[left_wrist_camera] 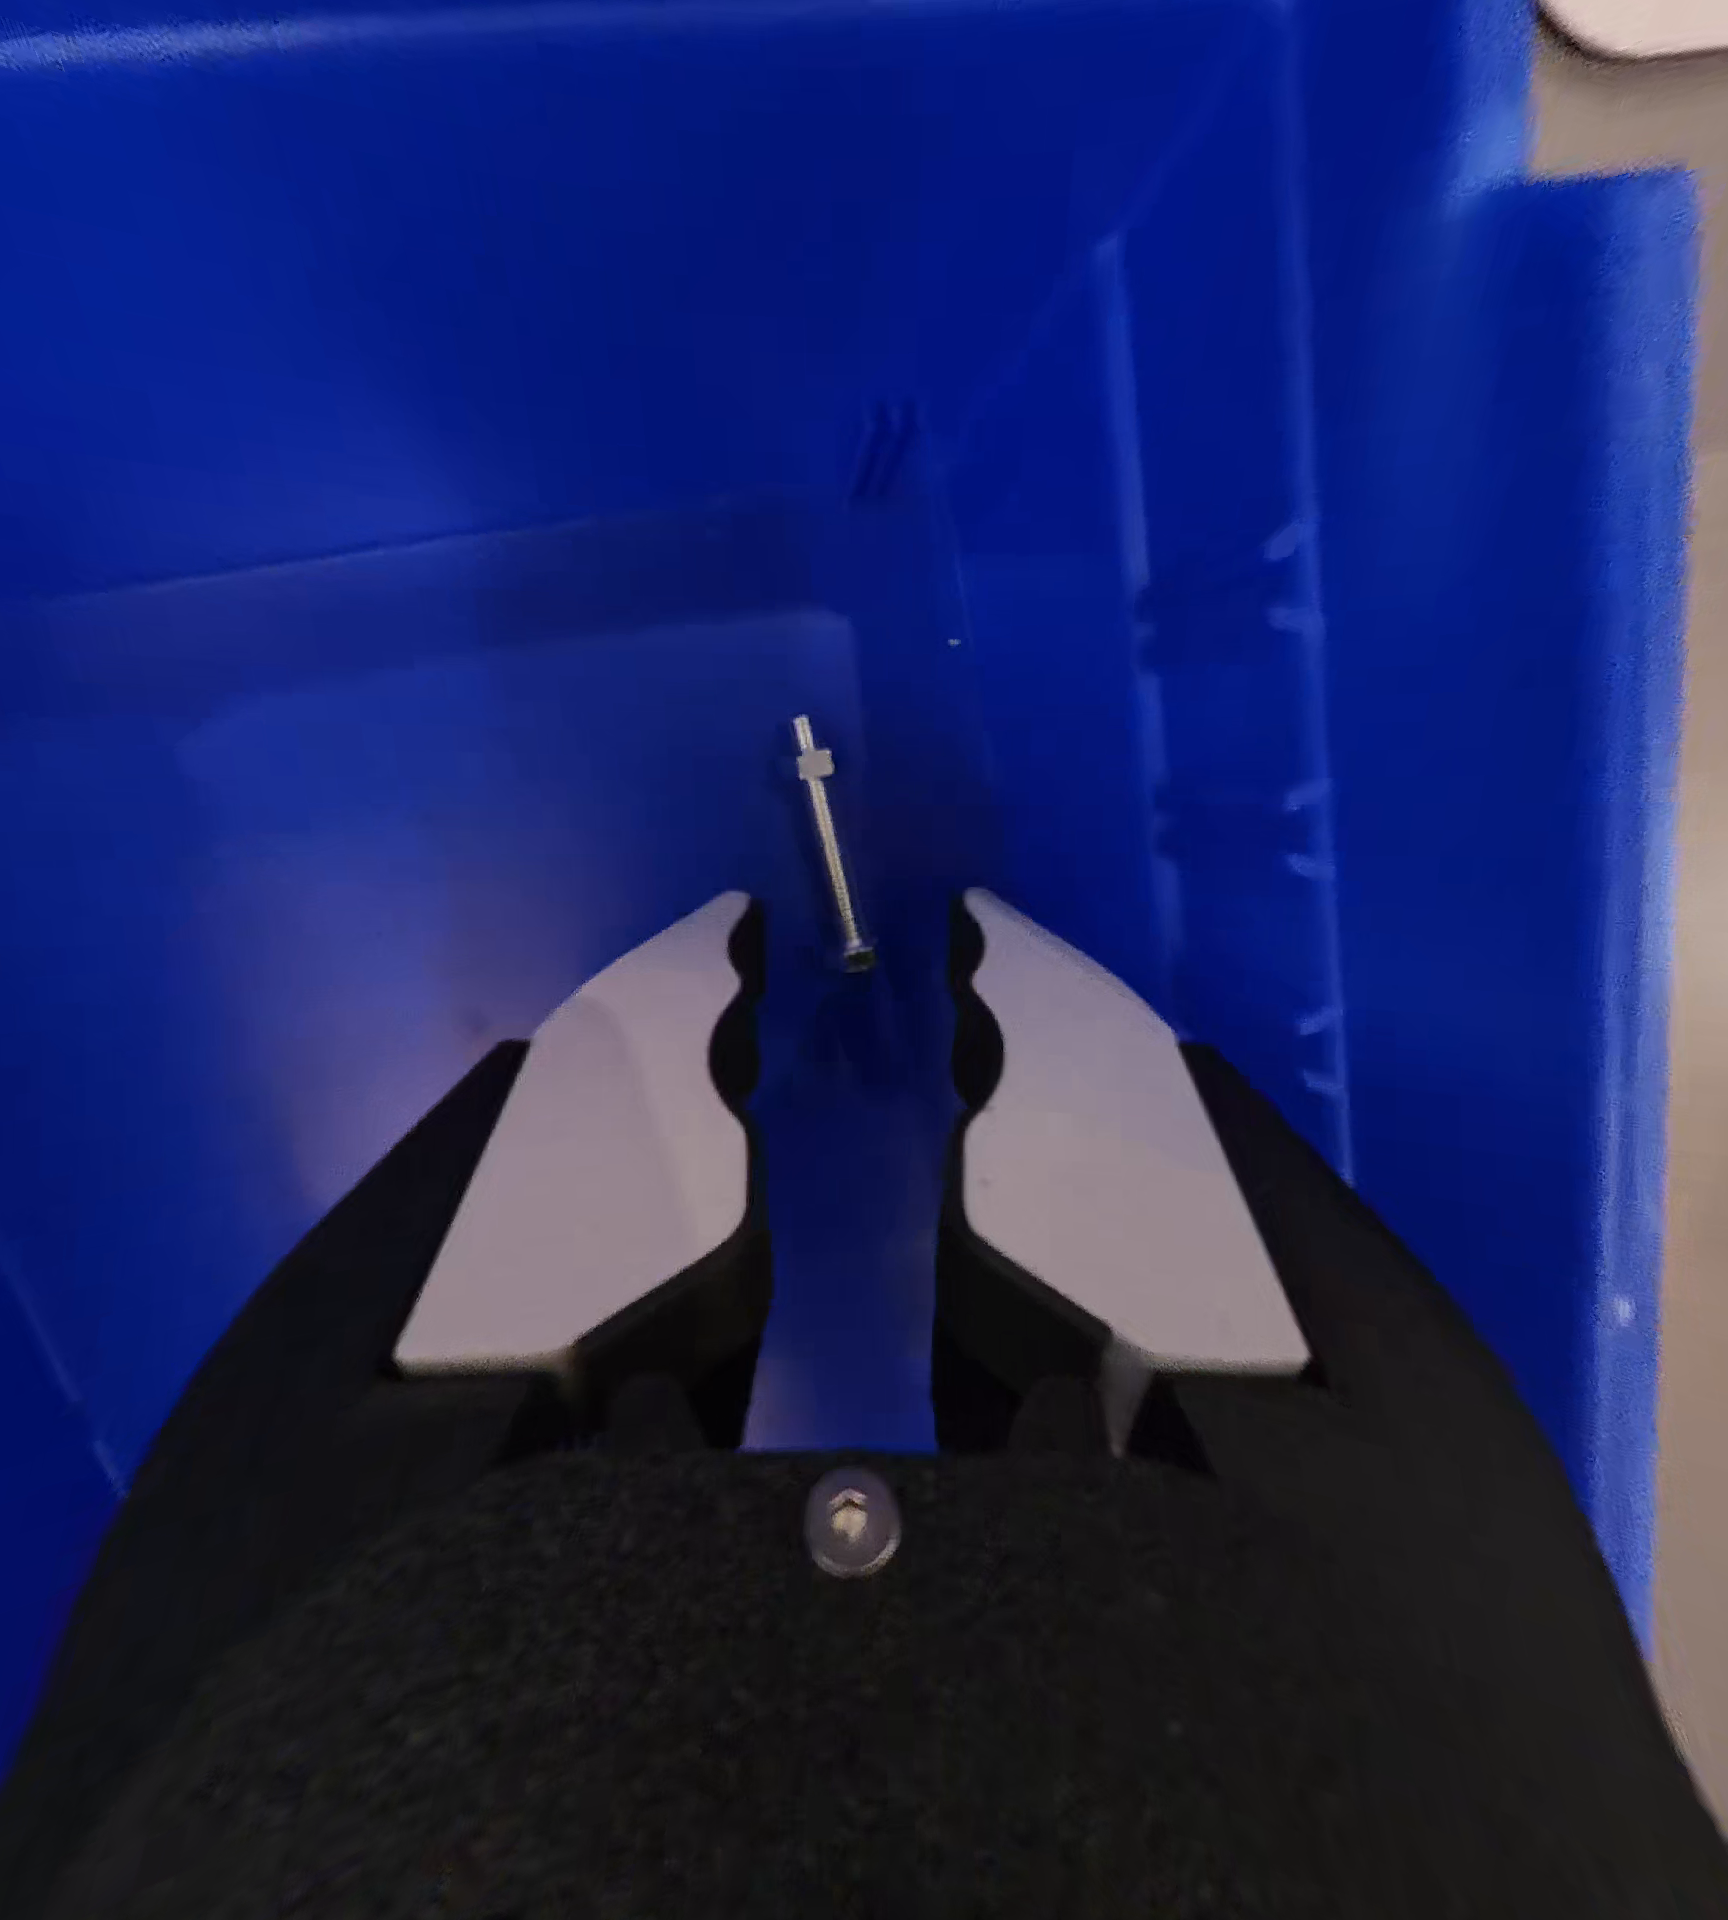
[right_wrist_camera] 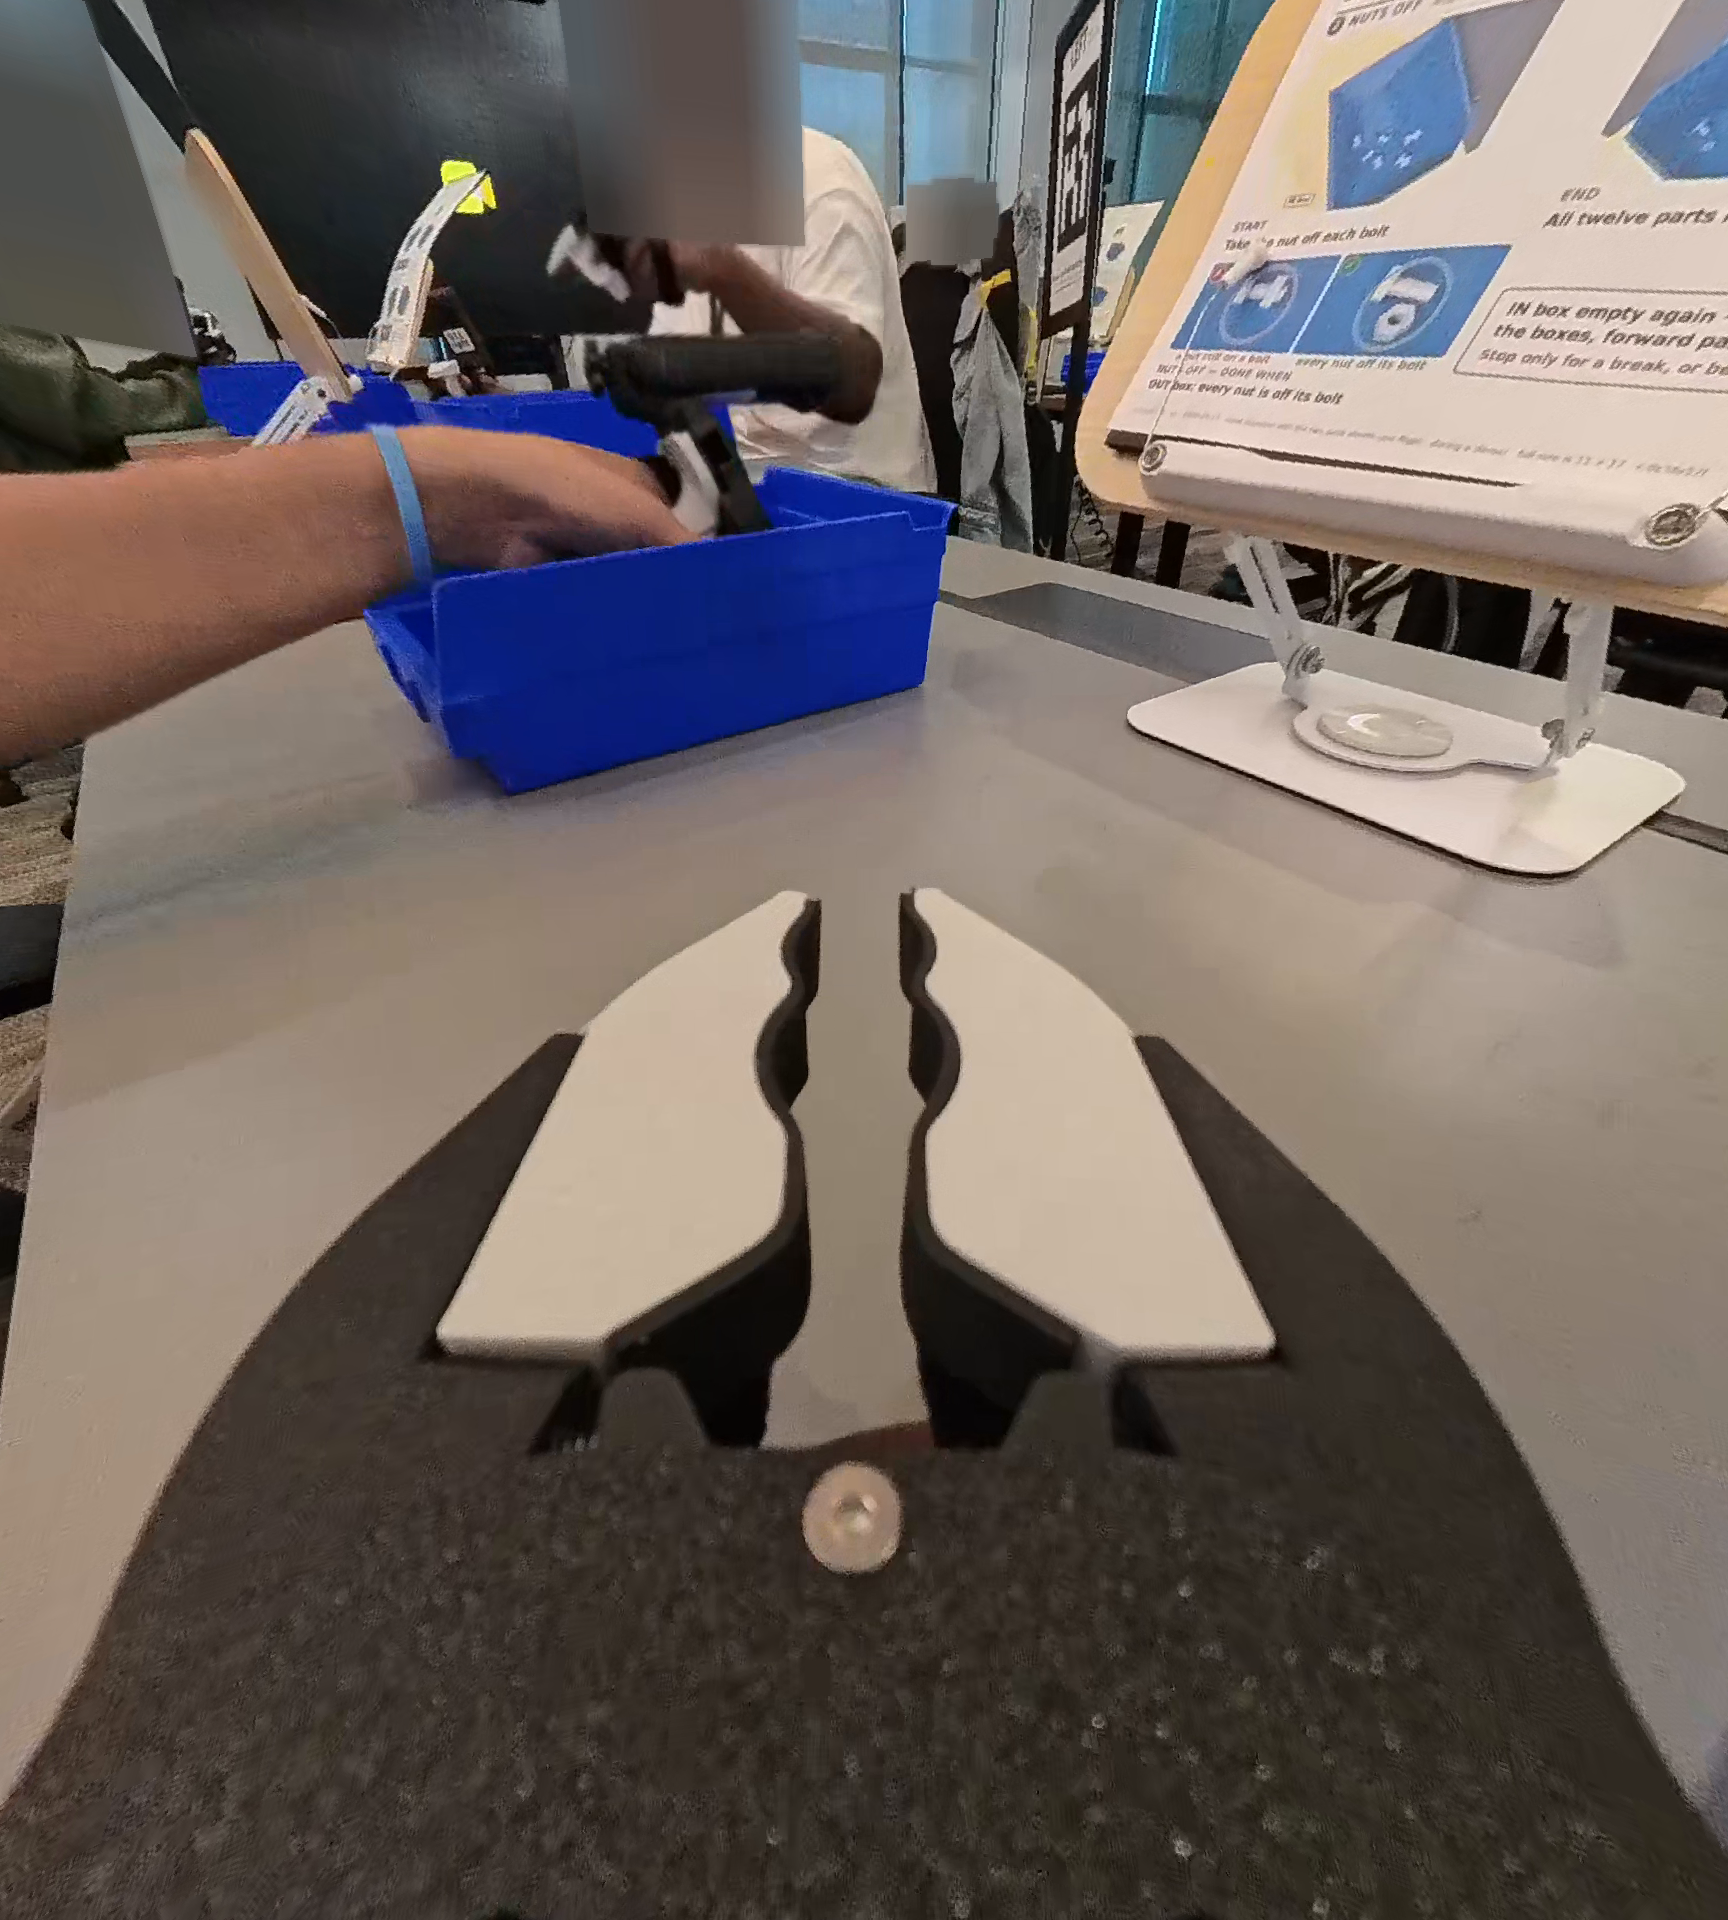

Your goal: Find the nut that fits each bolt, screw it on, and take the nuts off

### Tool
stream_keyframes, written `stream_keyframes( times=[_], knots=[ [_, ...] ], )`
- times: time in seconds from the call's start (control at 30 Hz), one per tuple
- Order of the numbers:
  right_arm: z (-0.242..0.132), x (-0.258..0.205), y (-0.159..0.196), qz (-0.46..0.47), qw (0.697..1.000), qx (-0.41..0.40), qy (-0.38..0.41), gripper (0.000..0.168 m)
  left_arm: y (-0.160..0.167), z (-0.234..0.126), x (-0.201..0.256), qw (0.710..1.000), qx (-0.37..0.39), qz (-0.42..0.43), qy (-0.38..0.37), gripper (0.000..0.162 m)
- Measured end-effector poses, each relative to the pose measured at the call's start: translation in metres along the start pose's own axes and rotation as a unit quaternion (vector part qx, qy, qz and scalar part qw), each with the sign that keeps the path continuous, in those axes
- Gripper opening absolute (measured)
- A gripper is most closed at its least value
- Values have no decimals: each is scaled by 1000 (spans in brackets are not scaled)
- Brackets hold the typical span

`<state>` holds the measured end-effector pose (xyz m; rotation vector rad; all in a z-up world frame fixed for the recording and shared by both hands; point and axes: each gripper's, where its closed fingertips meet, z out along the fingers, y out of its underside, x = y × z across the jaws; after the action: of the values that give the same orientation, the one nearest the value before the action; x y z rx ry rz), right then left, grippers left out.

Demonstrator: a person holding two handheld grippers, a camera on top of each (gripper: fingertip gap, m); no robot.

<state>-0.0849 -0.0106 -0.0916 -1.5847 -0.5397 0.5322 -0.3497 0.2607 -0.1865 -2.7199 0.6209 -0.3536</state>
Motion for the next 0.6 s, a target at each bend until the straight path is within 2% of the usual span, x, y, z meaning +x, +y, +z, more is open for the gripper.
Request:
stream_keyframes(
  times=[0.03, 0.07, 0.1, 0.27, 0.33, 0.4, 0.47, 0.53, 0.6],
  knots=[
    [0, 0, 0, 1, 1000, 1, 1, 14, -1, 1, -2, 1000, 0, 0, -9, 27],
    [-1, 0, 0, 1, 1000, 2, 1, 14, 0, 2, -4, 1000, -1, 8, -17, 11],
    [-1, 0, 0, 1, 1000, 2, 1, 14, 0, 2, -4, 1000, 0, 19, -22, 5],
    [-1, 1, 0, 7, 1000, 2, -4, 14, 11, -6, -8, 999, 0, 37, -26, 5],
    [-1, 0, 0, 8, 1000, 2, -6, 14, 10, -25, -7, 998, 49, 32, -14, 5],
    [-1, 0, 0, 6, 1000, 1, -7, 14, 6, -63, 6, 989, 145, 22, 15, 5],
    [1, -1, 2, 6, 1000, -7, -10, 14, 2, -121, 35, 954, 289, 33, 70, 5],
    [3, -1, 2, 5, 1000, -10, -12, 13, 12, -180, 79, 899, 411, 63, 137, 5],
    [5, -5, -1, 11, 1000, -2, -27, 13, 38, -215, 139, 841, 473, 103, 241, 5]
  ],
)
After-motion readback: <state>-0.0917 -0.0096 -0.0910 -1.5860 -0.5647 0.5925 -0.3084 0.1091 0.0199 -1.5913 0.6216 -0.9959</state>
